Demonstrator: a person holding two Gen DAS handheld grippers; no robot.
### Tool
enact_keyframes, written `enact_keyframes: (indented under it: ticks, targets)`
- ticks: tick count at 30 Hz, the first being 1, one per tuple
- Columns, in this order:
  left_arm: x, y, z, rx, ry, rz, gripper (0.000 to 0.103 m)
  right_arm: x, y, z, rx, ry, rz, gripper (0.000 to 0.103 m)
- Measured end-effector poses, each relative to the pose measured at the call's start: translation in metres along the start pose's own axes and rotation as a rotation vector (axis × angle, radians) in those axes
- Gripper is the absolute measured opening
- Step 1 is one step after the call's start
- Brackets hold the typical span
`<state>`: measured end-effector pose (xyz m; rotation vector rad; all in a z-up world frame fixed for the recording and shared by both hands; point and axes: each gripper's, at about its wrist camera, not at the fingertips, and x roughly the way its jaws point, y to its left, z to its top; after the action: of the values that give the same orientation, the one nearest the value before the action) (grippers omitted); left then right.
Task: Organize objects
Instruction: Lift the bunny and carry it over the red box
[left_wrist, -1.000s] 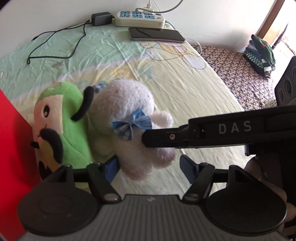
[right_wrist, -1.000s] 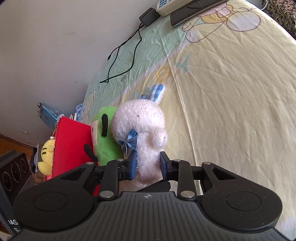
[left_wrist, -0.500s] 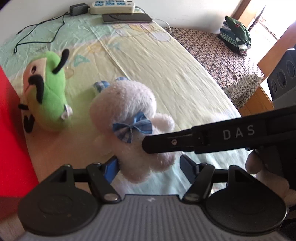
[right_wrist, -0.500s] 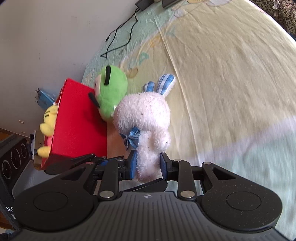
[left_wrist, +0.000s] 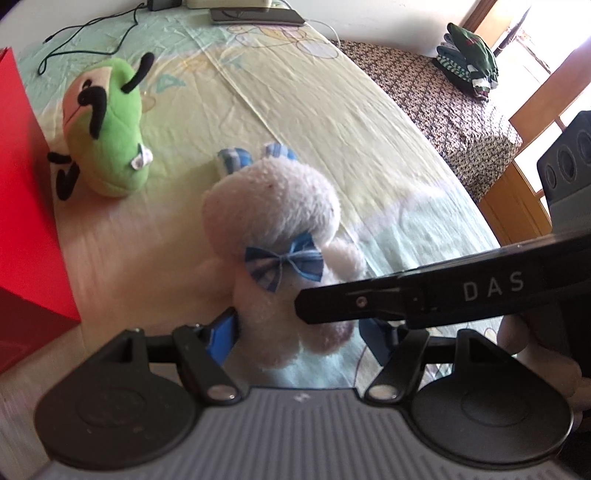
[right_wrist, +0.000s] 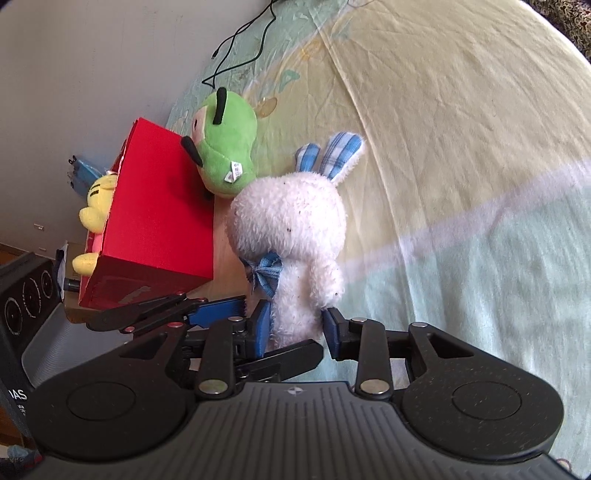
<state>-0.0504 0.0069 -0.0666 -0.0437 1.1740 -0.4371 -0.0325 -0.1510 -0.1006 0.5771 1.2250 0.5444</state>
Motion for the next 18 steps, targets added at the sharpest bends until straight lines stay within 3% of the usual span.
enact_keyframes:
  ticks: [9,12,18]
  targets:
    - [-0.006,0.001,0.006,-0.008,-0.037,0.007,0.089,-0.015,-0.002,0.006,-0.052,-0.043,-0.021,0.05]
    - [-0.002,0.0,0.011,-0.002,-0.037,0.014,0.089,-0.018,-0.005,0.012,-0.061,-0.081,-0.065,0.053]
    - [0.007,-0.002,0.024,-0.004,-0.045,0.013,0.089,-0.008,-0.014,0.025,-0.024,-0.076,-0.025,0.056]
